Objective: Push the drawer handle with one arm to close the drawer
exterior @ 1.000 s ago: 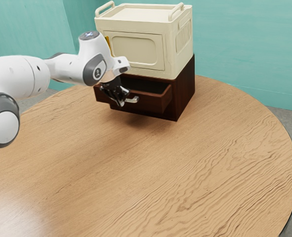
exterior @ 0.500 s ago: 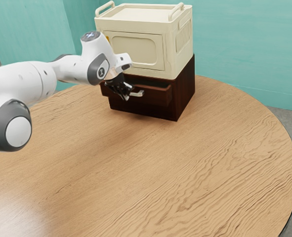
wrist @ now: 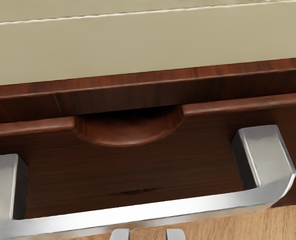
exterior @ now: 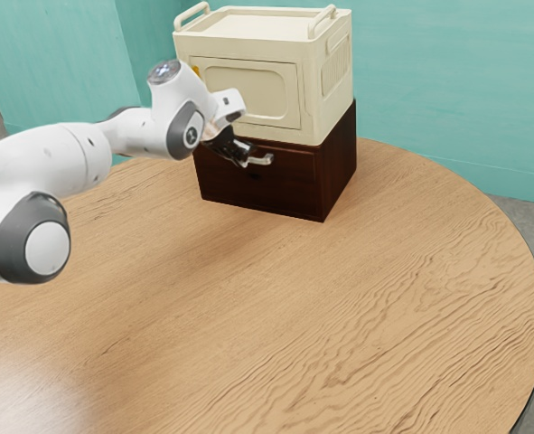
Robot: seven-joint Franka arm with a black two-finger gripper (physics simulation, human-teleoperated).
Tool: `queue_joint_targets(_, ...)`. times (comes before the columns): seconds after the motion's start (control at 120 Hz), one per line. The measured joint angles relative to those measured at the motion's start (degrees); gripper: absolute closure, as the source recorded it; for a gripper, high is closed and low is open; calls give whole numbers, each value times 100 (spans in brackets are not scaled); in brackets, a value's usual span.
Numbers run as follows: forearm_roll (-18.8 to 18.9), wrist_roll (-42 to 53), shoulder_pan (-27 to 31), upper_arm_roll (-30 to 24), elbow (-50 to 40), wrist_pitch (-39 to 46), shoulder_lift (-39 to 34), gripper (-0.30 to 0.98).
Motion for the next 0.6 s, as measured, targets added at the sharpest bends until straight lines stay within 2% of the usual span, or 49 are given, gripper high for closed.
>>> queue_joint_targets(0.15,-13,104,44,-38,-24,166,31,69)
queue_joint_targets(0.183,-56,117,44,-38,-428,202,-204,69)
queue_joint_targets(0.217,-182,125,43,-38,-1249,302,-642,68)
queue_joint_targets(0.325,-619,33,30,-44,-4633,706,-2885,65)
queue_joint_targets(0.367,-709,-67,33,-72,-5471,619,-3766,63)
queue_joint_targets(0.408,-769,-202,27,-139,-5892,268,-4532,57)
queue_joint_targets(0.475,-828,-399,-41,-216,-5771,-507,-5273,42)
queue_joint_targets(0.6,-800,-719,-342,-197,-3749,-2480,-5394,23)
